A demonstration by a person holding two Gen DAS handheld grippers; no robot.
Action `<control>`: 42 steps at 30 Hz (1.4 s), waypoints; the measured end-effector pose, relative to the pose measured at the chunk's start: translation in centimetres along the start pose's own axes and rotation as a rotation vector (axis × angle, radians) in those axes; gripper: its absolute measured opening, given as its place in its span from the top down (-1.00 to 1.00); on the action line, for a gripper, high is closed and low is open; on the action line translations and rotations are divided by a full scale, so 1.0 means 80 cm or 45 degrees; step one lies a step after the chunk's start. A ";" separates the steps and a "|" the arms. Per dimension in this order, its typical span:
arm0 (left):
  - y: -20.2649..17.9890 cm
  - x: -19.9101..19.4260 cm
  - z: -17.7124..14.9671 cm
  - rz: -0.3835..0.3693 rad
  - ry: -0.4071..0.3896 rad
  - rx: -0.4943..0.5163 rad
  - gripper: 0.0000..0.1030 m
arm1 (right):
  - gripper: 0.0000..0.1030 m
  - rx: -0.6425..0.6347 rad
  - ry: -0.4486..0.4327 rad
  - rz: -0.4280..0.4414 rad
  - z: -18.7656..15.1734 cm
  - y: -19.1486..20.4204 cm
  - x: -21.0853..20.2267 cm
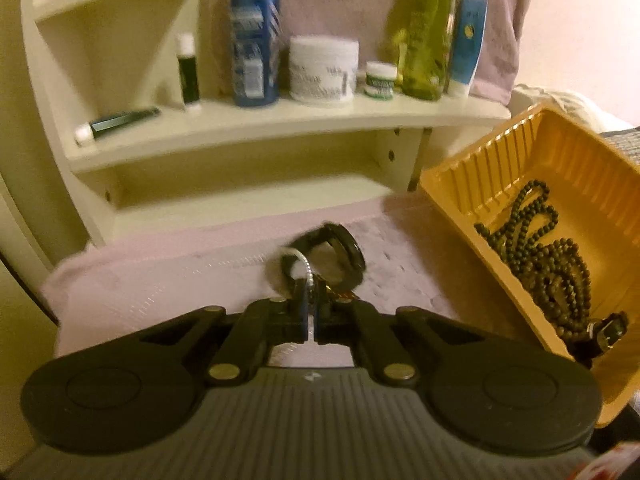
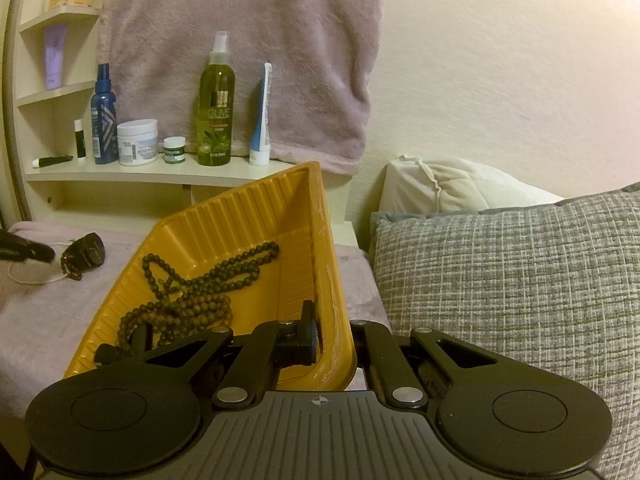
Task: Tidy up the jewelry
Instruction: 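Carry the pearl strand into the orange tray and open the left gripper while the right holds the tray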
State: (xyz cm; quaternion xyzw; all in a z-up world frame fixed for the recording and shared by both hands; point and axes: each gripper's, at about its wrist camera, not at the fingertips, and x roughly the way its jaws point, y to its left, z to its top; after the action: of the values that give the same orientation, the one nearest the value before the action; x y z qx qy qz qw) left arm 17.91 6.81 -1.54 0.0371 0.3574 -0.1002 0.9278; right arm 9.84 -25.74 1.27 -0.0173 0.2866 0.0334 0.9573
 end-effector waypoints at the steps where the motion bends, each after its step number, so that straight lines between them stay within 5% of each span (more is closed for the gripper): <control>1: 0.004 -0.007 0.005 -0.003 -0.007 0.014 0.97 | 0.91 -0.001 -0.001 0.001 0.000 0.000 0.000; 20: 0.023 -0.160 0.117 -0.083 -0.252 0.194 0.97 | 0.91 -0.009 -0.020 0.008 0.005 0.003 -0.003; 32: -0.074 -0.192 0.166 -0.403 -0.323 0.330 0.97 | 0.91 -0.014 -0.028 0.015 0.006 0.003 -0.004; 42: -0.174 -0.151 0.177 -0.634 -0.251 0.451 0.97 | 0.90 -0.001 -0.032 0.017 0.006 0.003 -0.005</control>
State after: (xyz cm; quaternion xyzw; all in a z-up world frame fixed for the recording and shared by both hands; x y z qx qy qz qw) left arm 15.47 -6.86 17.08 0.0996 0.2407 -0.3880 0.8841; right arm 9.72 -25.48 1.87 -0.0154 0.2745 0.0401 0.9606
